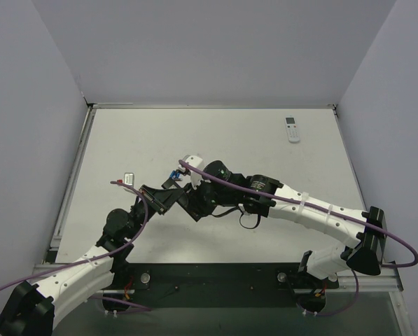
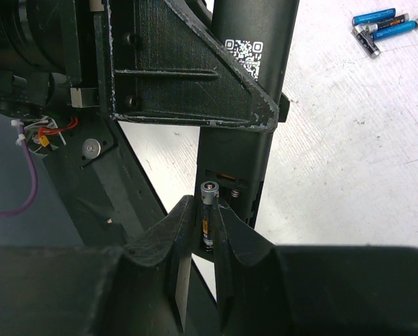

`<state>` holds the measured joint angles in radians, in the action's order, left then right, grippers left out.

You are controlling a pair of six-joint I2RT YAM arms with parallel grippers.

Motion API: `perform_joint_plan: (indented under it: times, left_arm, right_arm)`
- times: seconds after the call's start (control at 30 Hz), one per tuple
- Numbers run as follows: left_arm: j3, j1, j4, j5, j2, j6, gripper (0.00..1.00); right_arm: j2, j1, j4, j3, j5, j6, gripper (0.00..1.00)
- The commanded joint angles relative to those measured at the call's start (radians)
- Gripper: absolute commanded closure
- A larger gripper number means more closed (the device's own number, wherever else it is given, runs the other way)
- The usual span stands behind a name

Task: Load the batteries into the remote control
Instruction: Load the battery into the remote control.

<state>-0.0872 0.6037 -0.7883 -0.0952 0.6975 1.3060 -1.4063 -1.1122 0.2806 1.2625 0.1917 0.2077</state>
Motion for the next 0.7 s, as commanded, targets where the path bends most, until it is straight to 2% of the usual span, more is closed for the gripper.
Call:
perform_joint_plan:
  times: [0.0, 0.67]
  left_arm:
    - [-0.059, 0.007, -0.029, -0.015, 0.0, 0.009, 1.0]
    - [-0.071, 0.007, -0.037, -0.005, -0.007, 0.013, 1.0]
  right_arm:
    - [-0.014, 0.0, 0.006, 0.014, 0.002, -0.01, 0.88]
    - [-0.023, -0.006, -0.004, -0.024, -0.029, -0.027, 0.97]
